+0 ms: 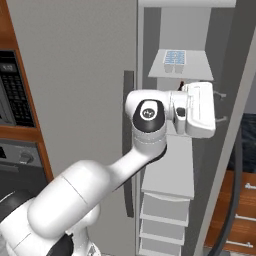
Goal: Open the freezer door, pick up the ice cube tray from the freezer, and place it on the dining counter.
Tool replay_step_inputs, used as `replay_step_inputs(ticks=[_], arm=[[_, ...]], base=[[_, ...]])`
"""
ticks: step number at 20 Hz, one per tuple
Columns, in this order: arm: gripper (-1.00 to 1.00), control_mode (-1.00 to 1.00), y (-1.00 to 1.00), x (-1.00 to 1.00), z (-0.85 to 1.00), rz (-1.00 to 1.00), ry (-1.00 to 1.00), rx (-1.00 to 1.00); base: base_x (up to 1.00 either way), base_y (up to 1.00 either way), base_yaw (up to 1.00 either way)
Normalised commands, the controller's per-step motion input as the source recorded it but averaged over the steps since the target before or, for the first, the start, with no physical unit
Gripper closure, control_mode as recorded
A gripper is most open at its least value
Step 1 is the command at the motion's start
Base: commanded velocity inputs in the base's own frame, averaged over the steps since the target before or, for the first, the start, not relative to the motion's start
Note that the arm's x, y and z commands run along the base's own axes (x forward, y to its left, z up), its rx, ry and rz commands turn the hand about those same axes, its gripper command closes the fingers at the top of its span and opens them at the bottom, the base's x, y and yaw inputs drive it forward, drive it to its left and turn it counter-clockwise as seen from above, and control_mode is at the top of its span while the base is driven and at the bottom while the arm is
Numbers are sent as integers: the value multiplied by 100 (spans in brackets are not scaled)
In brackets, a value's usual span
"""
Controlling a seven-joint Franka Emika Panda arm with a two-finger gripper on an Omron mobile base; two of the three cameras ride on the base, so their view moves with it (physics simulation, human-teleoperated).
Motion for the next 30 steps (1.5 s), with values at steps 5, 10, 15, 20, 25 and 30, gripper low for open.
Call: replay_step_inputs(ticks=[5,10,15,20,25,30], arm=[[-100,-100,-17,28,0,0,0,0],[-100,-100,-20,24,0,1,0,0],[-100,-100,-24,21,0,1,0,0],[-100,-100,-11,6,0,0,3,0],[-100,-100,38,-25,0,4,5,0],[-100,-100,74,-21,0,10,14,0]], base=[[0,0,0],[0,0,0],[0,0,0],[0,0,0],[0,0,0],[0,0,0]])
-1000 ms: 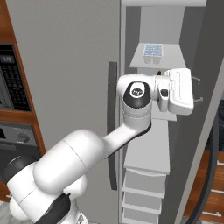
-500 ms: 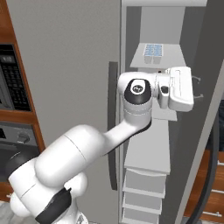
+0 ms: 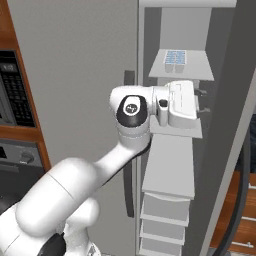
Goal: Open the freezer door, pick up the ice cube tray from the freezer, and place it on the dining counter.
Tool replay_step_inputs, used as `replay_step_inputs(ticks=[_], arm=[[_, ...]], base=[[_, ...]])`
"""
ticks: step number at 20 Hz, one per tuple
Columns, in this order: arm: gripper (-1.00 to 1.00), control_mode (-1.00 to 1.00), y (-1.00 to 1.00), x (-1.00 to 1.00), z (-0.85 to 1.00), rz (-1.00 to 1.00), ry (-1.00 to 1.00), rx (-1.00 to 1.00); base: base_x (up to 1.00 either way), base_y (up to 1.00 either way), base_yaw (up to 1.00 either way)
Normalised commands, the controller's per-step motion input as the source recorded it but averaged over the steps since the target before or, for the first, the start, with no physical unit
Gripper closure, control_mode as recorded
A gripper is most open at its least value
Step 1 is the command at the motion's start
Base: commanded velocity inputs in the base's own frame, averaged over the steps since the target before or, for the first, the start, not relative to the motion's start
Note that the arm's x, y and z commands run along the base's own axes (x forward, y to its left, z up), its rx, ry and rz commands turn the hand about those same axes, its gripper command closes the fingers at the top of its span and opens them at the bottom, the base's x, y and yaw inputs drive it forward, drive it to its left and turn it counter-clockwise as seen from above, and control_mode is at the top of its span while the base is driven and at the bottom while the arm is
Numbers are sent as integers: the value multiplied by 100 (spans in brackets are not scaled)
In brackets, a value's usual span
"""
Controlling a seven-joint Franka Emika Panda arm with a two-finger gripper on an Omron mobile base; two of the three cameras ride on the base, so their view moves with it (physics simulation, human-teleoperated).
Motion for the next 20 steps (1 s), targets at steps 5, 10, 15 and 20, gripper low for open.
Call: replay_step_inputs(ticks=[5,10,15,20], arm=[[-100,-100,67,-43,1,13,13,1],[-100,-100,59,-44,5,15,14,4],[-100,-100,62,-41,1,16,13,5],[-100,-100,56,-30,6,16,10,10]], base=[[0,0,0],[0,0,0],[0,0,0],[0,0,0]])
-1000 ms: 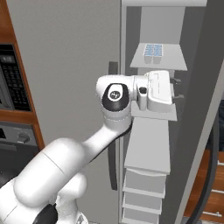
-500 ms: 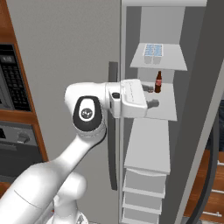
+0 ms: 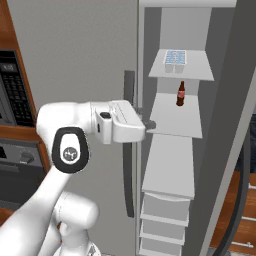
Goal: Open the freezer door, pick up the ice cube tray from the freezer, and place it on the dining counter.
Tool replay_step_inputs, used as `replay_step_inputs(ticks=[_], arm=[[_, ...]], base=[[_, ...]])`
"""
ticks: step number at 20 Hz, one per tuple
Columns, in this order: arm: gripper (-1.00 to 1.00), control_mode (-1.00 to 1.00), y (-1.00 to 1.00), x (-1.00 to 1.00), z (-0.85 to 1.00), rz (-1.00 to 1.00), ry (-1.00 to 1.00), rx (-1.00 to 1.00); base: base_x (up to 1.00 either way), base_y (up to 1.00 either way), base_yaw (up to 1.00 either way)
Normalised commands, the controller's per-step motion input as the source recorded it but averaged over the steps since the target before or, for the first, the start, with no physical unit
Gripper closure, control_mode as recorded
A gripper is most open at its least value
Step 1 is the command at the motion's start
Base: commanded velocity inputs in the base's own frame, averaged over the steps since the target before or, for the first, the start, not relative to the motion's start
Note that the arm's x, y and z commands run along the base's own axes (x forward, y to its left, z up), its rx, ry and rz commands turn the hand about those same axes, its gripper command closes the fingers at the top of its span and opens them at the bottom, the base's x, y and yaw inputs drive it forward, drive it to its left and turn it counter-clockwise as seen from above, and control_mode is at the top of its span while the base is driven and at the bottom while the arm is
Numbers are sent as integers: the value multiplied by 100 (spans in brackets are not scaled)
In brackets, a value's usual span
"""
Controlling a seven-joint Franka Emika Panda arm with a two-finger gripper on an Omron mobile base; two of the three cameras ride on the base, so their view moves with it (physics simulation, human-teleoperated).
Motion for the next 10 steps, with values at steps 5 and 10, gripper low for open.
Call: replay_step_inputs(ticks=[5,10], arm=[[-100,-100,50,-20,13,15,8,11],[-100,-100,49,-19,12,17,5,11]], base=[[0,0,0],[0,0,0]])
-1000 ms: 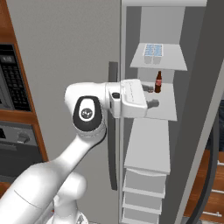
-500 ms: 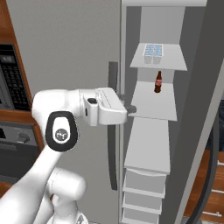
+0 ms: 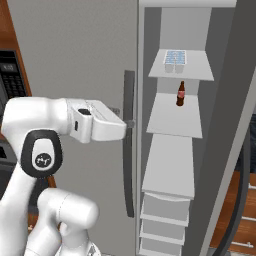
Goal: Open the freezer door, pick up the ice cube tray from the freezer, and place it on the dining counter.
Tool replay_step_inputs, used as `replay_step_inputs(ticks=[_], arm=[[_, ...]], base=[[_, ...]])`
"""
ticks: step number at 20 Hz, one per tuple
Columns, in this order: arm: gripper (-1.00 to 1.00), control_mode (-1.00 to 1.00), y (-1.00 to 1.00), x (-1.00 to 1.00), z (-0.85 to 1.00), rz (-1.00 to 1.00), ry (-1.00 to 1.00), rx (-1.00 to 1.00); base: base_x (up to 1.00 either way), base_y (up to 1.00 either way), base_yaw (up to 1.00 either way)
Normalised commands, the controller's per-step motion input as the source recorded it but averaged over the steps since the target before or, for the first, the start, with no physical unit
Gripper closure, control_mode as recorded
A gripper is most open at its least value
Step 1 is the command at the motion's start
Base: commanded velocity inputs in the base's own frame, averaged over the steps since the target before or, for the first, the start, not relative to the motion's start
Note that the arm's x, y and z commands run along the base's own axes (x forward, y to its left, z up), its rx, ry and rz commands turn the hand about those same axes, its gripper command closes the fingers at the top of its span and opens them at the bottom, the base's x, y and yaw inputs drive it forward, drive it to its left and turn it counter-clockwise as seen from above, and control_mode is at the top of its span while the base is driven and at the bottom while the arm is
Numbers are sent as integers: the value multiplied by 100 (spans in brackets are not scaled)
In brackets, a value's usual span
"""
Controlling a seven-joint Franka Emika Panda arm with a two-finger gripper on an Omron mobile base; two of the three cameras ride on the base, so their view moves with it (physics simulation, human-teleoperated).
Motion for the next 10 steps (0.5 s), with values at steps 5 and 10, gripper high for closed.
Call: replay_step_inputs(ticks=[5,10], arm=[[-100,-100,48,-27,3,23,0,11],[-100,-100,50,-9,2,26,0,15]], base=[[0,0,0],[0,0,0]])
